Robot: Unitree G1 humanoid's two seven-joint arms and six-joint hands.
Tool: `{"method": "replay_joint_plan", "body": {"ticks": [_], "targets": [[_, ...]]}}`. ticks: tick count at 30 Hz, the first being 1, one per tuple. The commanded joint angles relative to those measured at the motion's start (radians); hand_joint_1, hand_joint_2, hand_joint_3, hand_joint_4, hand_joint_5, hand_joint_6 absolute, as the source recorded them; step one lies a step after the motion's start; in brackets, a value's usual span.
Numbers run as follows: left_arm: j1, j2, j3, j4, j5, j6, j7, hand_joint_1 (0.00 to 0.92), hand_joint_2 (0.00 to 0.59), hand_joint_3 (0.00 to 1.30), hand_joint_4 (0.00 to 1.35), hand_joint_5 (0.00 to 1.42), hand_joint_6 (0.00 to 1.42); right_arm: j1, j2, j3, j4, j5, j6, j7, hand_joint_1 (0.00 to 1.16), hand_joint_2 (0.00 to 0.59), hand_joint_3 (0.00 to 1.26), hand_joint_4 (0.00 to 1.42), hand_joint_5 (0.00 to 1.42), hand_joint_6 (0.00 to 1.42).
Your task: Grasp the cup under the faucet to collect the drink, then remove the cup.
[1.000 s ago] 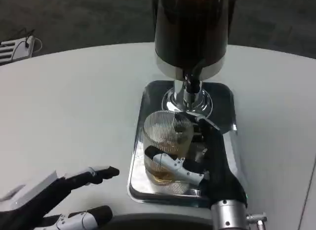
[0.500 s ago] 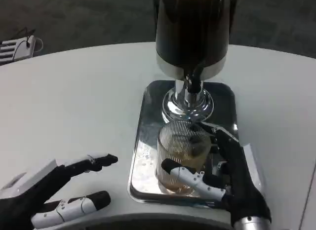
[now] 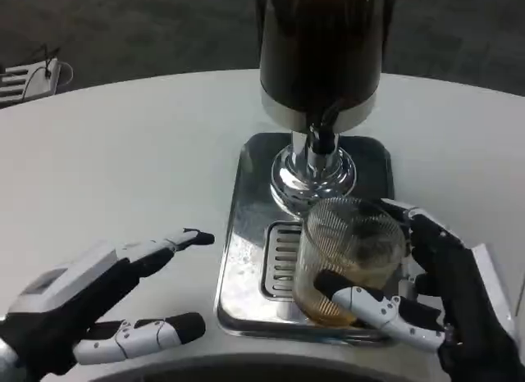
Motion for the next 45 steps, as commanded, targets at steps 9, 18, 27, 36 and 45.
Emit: {"method": "replay_joint_plan", "body": {"ticks": [9,18,27,36,45], "targets": [[-0.050,0.009,-0.067,-0.039,0.058,-0.022,0.002,0.000,0.122,0.10,0.00,0.04,0.06,0.080,-0.106,-0.135,-0.243,0.098,0.054,0.157,0.86,0.336,1.08,1.30,1.42,1.42],[0.006,0.033,-0.056,-0.211,0.077,0.020,-0.023,0.000,0.121,0.05,0.00,0.00,0.01,0.062,-0.145,-0.179,-0.338,0.138,0.088,0.222,0.86,0.336,1.09,1.30,1.42,1.42],[0.109,0.061,-0.001,-0.429,0.128,0.122,-0.042,0.000,0.119,0.00,0.00,0.00,0.00,0.070,-0.172,-0.199,-0.413,0.163,0.100,0.264,0.86,0.336,1.09,1.30,1.42,1.42],[0.177,0.050,0.048,-0.524,0.175,0.219,-0.030,0.000,0.114,0.00,0.00,0.00,0.00,0.126,-0.178,-0.190,-0.459,0.144,0.072,0.282,0.86,0.336,1.10,1.32,1.42,1.42],[0.201,0.051,0.055,-0.559,0.183,0.239,-0.034,0.000,0.112,0.00,0.00,0.00,0.00,0.211,-0.192,-0.205,-0.522,0.151,0.068,0.300,0.86,0.336,1.10,1.32,1.42,1.42]]}}
